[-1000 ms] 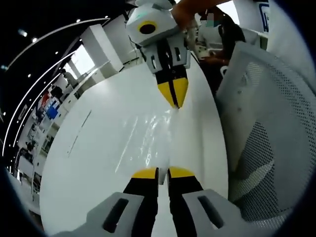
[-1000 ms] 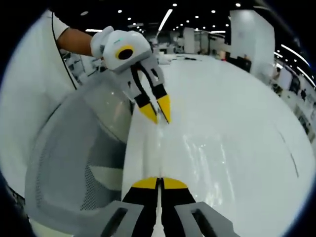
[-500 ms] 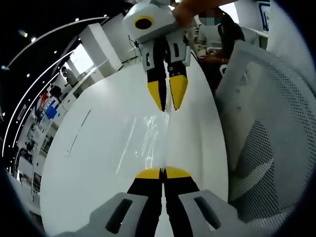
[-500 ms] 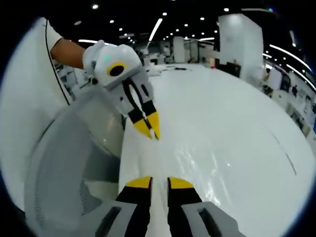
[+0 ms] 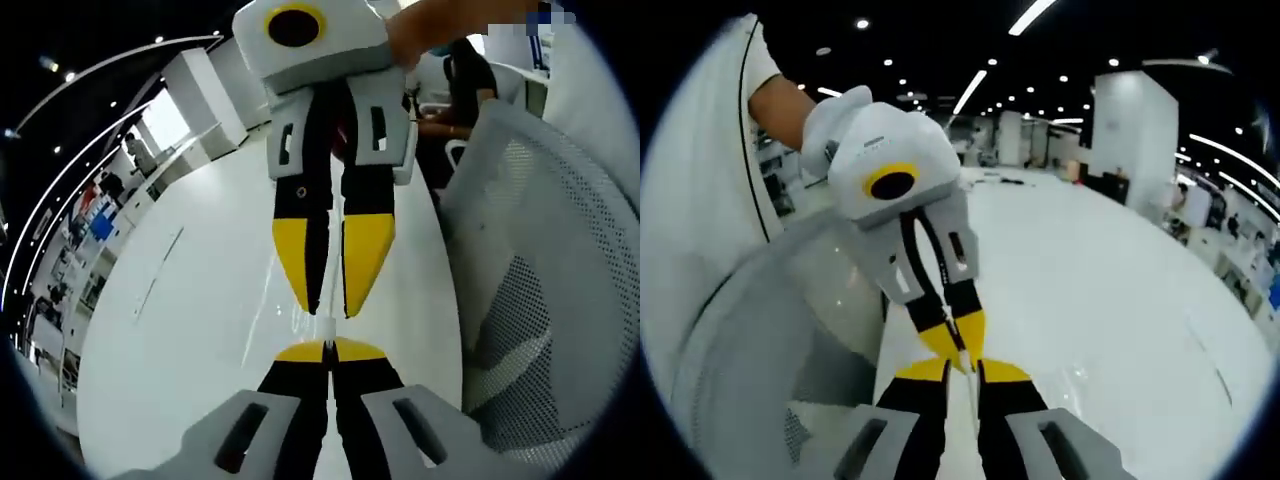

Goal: Open the resealable bag by pulling the two sides of the seal apart until the entire bag opening is separated and visibly accessible.

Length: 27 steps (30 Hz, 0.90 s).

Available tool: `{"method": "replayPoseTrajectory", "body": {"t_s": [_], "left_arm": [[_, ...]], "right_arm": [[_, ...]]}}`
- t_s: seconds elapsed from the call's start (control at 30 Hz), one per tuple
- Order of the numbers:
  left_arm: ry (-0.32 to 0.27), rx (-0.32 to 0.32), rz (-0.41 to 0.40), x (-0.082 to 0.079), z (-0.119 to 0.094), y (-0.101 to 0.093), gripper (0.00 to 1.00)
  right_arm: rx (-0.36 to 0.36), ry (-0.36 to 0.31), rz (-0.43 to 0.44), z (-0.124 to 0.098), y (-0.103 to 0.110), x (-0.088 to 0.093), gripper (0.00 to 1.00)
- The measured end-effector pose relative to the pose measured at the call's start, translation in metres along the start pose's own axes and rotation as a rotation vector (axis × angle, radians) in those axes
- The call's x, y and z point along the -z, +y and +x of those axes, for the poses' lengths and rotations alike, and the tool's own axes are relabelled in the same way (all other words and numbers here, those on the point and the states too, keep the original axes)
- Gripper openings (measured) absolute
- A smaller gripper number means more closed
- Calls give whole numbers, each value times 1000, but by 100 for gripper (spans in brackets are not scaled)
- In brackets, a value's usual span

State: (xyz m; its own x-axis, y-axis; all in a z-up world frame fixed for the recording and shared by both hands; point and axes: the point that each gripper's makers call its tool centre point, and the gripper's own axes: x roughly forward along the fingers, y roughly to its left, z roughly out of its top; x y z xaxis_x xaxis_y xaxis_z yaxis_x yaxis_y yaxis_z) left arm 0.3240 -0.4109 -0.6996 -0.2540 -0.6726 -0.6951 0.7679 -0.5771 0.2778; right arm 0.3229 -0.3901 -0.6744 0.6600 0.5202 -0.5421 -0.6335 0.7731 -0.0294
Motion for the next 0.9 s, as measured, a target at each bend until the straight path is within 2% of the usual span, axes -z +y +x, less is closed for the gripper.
{"method": "replayPoseTrajectory", "body": {"t_s": [0.2, 0.5, 0.57, 0.73, 0.83, 0.9], "left_arm": [[-9, 4, 2, -4, 1, -1, 0], [-24, 20, -38, -3, 6, -6, 0], [-17, 15, -42, -1, 9, -5, 0], [-31, 16, -61, 1, 8, -5, 0], [-39, 11, -74, 1, 8, -3, 0], [-49, 13, -88, 0, 7, -3, 0]], "right_arm": [[2, 10, -18, 5, 1, 1, 2], [6, 107, 48, 6, 2, 13, 0], [17, 135, 26, 5, 1, 17, 0], [18, 153, 65, 2, 0, 24, 0], [27, 190, 44, 1, -2, 31, 0], [24, 183, 66, 0, -2, 31, 0]]}}
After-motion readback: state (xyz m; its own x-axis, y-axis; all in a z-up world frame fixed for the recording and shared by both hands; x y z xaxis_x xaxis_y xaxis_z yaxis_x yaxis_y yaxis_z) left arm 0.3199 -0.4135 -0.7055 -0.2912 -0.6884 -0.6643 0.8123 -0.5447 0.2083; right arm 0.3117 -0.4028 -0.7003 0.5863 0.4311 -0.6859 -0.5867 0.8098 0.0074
